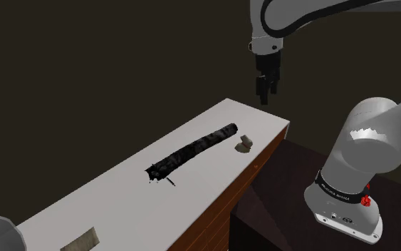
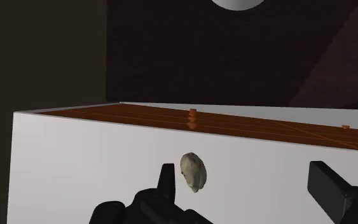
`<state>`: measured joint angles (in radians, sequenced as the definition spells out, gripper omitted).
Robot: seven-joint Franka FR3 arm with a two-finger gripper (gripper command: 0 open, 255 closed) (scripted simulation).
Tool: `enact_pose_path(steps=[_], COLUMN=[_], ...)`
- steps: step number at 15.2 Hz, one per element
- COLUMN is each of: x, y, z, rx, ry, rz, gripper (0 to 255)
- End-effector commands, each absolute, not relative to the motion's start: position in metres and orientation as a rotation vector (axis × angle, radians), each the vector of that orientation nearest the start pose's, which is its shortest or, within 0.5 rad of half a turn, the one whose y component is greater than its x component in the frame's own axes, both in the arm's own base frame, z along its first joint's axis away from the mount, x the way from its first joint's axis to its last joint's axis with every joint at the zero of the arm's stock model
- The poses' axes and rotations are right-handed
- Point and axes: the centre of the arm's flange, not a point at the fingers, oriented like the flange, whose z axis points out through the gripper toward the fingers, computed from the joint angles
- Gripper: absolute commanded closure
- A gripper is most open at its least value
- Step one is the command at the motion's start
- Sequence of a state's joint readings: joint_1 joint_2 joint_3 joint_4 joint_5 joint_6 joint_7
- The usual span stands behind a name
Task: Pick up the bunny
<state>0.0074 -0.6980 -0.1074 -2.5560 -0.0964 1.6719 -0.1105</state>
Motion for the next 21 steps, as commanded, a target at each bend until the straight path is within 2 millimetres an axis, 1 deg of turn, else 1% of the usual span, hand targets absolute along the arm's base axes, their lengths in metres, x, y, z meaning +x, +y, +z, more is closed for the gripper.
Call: enact_pose_path(steps=[1, 10, 18, 21], x=[0.327, 0.373, 0.414, 0.414], y=[-0.048, -0.057, -0.060, -0.060], z=[0.452, 0.344, 0.248, 0.232], rx=[-3.136, -3.134, -3.121, -3.121], ry=[-0.141, -0.334, -0.505, -0.505], rz=[0.293, 0.286, 0.279, 0.279], gripper=[0, 0, 0, 0])
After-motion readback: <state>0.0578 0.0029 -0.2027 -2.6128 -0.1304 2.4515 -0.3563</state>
